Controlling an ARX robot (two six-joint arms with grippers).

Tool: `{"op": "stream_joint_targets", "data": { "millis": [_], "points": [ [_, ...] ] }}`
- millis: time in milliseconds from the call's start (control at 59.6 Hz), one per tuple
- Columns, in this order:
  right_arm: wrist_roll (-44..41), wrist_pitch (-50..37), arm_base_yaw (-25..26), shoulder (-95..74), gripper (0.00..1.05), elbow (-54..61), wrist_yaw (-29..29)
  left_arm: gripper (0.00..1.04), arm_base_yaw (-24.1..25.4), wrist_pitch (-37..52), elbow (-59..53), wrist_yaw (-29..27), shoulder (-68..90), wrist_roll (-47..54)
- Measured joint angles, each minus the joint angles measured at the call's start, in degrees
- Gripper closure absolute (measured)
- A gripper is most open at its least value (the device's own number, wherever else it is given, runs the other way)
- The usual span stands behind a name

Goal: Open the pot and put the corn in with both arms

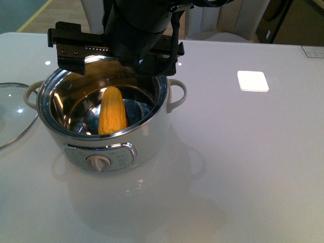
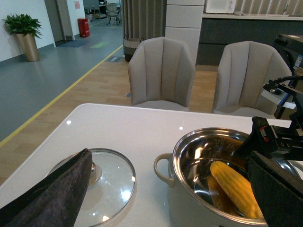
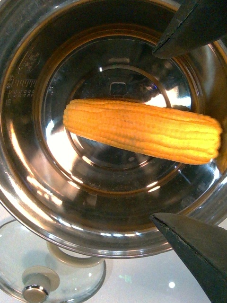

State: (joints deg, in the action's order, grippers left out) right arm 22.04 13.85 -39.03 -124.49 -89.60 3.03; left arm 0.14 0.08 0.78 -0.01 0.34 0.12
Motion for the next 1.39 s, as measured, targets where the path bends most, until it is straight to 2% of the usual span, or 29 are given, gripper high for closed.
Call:
{"op": "stream_joint_targets", "data": {
  "millis": [252, 503, 621, 805, 1157, 1275, 1325, 1392],
  "points": [
    [2.8, -2.9, 4.2, 6.2, 0.09, 4.4, 1.1, 0.07, 0.0, 0.0, 0.0, 0.0, 0.0, 0.0],
    [2.1, -8.3, 10.6, 18.1, 0.09, 16.5, -3.7, 0.07, 0.0, 0.0, 0.0, 0.0, 0.0, 0.0],
    [-1.8, -12.8, 16.9, 27.9, 0.09, 27.1, -8.6, 0.07, 0.0, 0.0, 0.0, 0.0, 0.0, 0.0],
    [-6.1, -16.1, 25.4, 38.8, 0.09, 37.2, -12.3, 0.07, 0.0, 0.0, 0.0, 0.0, 0.0, 0.0],
    [-17.0, -20.6, 28.9, 55.5, 0.09, 51.3, -13.7, 0.07, 0.0, 0.0, 0.0, 0.0, 0.0, 0.0],
    [-19.9, -42.4, 31.1, 61.7, 0.27, 62.3, -10.4, 0.07, 0.0, 0.0, 0.0, 0.0, 0.0, 0.0],
    [-20.4, -48.3, 32.0, 64.8, 0.36, 66.6, -9.9, 0.07, 0.0, 0.0, 0.0, 0.0, 0.0, 0.0],
    [-20.7, -51.1, 32.8, 67.8, 0.46, 69.8, -9.3, 0.07, 0.0, 0.0, 0.0, 0.0, 0.0, 0.0]
  ]
}}
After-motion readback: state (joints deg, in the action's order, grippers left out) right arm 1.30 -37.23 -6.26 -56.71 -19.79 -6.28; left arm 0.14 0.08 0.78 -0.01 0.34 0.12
